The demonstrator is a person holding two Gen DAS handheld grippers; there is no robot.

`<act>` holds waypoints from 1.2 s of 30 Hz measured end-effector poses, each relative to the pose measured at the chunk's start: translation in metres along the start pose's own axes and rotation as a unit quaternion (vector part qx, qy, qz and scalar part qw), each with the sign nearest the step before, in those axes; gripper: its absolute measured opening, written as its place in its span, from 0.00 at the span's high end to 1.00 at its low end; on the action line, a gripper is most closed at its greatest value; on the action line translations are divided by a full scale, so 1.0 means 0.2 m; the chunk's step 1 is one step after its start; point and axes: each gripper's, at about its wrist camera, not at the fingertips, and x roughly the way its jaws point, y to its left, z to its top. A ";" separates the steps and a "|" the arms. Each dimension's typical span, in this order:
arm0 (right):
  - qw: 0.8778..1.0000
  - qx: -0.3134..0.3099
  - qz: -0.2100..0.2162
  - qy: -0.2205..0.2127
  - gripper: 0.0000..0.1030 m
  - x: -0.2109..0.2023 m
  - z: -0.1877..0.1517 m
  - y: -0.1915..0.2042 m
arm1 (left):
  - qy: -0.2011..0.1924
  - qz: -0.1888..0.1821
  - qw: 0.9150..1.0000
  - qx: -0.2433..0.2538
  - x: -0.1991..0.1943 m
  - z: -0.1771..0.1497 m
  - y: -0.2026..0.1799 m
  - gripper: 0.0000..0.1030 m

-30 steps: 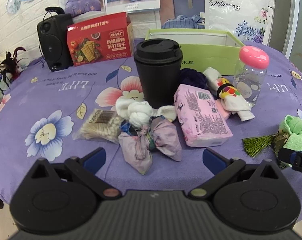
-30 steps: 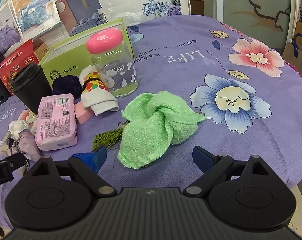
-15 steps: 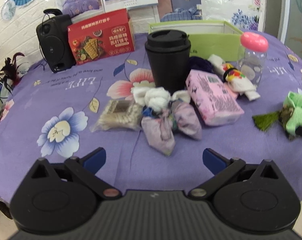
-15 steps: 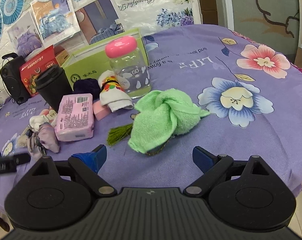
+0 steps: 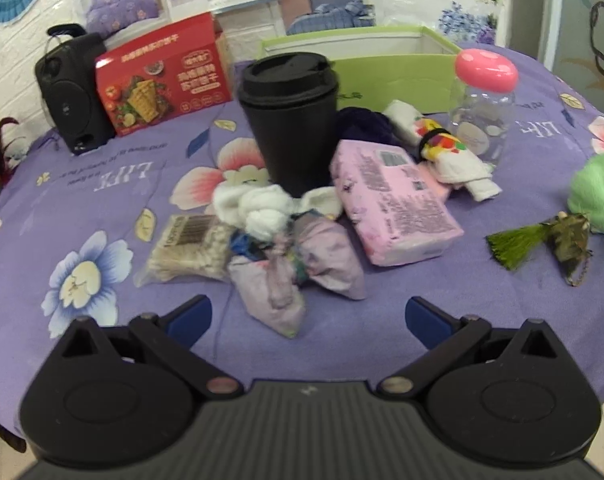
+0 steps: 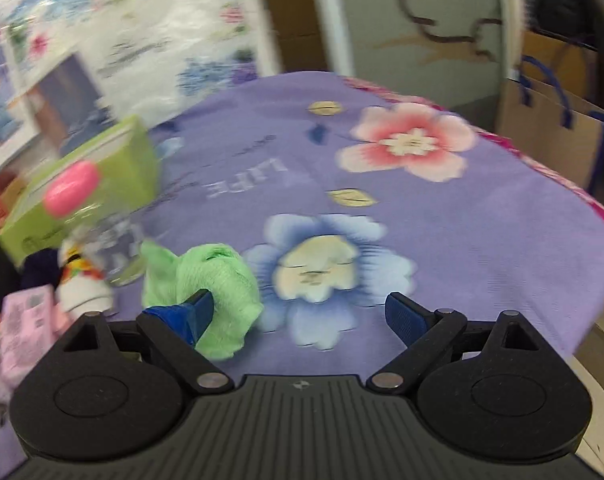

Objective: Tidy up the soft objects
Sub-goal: 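Push the green towel aside with the right gripper, exposing the floral pouch, then move the left gripper to the pink tied cloth bundle while the right approaches the green floral pouch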

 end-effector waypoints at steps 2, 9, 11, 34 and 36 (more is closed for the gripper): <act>1.000 -0.003 0.024 0.002 0.22 -0.01 -0.02 0.00 | -0.003 -0.014 1.000 0.016 -0.02 0.00 -0.04 0.00; 0.992 -0.029 0.119 0.014 0.22 -0.04 -0.02 0.21 | -0.016 -0.006 1.000 0.023 -0.10 -0.05 0.02 0.00; 0.989 -0.049 0.135 0.024 0.22 -0.03 -0.03 0.29 | -0.016 0.012 1.000 0.013 -0.10 -0.05 0.09 0.00; 0.989 -0.030 0.129 0.062 0.22 0.05 -0.08 0.30 | -0.005 0.039 0.998 -0.053 0.30 0.24 0.17 0.00; 0.989 -0.027 0.129 0.060 0.22 0.05 -0.07 0.29 | 0.007 0.081 0.996 -0.044 0.32 0.19 0.16 0.00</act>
